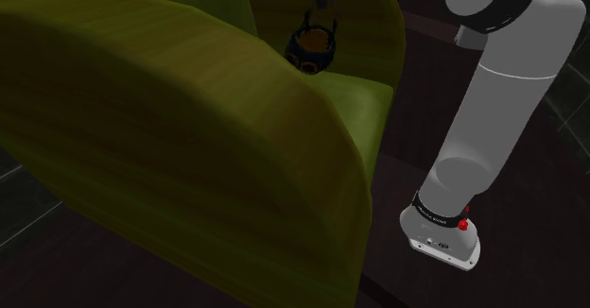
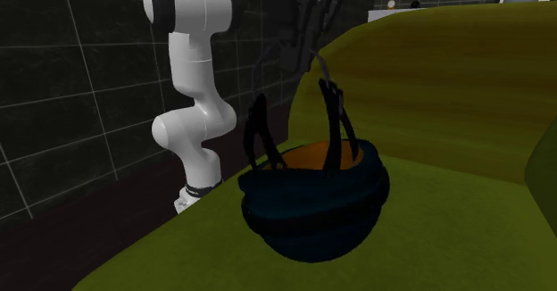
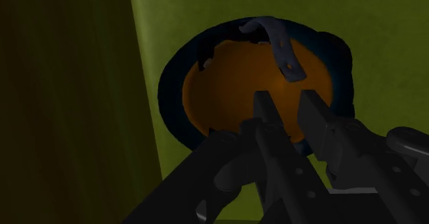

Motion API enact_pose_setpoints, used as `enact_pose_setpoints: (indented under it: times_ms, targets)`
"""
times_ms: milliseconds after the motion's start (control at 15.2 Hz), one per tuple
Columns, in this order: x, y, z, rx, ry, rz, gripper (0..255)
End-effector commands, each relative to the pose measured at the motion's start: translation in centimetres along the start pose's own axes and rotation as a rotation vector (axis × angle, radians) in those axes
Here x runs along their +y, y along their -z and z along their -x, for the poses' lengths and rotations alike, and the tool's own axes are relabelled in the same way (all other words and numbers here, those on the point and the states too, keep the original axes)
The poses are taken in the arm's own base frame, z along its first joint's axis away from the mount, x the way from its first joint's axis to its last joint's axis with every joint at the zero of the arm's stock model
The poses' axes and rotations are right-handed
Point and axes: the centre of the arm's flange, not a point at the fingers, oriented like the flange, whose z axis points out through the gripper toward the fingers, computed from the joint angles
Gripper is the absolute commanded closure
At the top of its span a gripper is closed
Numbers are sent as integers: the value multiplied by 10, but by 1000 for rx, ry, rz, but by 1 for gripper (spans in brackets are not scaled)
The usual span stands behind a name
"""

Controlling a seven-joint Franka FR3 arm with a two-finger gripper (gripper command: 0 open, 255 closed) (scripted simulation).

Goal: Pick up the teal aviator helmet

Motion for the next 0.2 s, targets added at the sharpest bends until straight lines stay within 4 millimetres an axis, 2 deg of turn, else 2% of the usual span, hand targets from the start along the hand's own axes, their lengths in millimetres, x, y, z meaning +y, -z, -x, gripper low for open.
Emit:
enact_pose_setpoints:
  times_ms: [0, 132]
  targets:
    - [0, 11, 2, 2, -1, 1, 255]
    - [0, 11, 2, 2, -1, 1, 255]
